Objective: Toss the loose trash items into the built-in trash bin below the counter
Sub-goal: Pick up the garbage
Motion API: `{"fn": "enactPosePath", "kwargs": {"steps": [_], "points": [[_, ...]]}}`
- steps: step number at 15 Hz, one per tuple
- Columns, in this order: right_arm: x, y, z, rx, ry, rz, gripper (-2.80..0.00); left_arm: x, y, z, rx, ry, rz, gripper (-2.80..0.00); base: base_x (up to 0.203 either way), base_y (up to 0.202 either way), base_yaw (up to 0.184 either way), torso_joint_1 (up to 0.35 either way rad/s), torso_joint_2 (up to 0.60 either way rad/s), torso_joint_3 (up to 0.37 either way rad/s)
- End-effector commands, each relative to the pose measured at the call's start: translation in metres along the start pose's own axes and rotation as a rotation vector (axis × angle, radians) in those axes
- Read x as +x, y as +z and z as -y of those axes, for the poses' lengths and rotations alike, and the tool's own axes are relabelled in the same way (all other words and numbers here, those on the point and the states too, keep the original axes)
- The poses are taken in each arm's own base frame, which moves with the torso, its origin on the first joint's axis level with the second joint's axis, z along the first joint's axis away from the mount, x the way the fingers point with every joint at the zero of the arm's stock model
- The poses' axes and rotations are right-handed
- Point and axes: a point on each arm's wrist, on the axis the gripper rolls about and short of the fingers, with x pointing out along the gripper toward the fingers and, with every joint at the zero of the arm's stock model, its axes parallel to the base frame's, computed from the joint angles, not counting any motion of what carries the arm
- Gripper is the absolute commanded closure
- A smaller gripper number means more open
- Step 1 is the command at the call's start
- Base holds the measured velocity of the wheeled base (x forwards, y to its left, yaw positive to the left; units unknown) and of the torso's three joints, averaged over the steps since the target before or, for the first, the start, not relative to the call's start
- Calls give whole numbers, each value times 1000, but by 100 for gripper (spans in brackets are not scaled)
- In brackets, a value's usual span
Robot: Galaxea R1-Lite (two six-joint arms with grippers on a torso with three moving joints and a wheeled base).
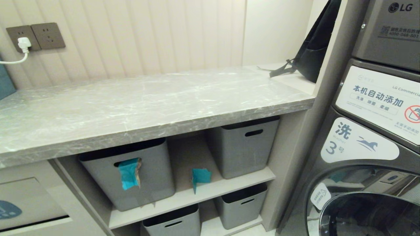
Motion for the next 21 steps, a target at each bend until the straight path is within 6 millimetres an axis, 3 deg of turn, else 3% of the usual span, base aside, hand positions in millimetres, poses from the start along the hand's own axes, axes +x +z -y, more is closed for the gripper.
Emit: {"fn": "enactPosePath", "kwargs": {"steps": [1,10,21], "points": [[0,0,0,-3,1,2,0,0,0,0,1,0,4,0,0,0,0,0,0,0],[0,0,0,-2,1,2,0,0,0,0,-1,1,1,0,-180,0,1,4,1,3],[0,0,0,4,-1,2,0,0,-1,0,-48,6,-2,0,-6,0,0,-1,-1,0]]}}
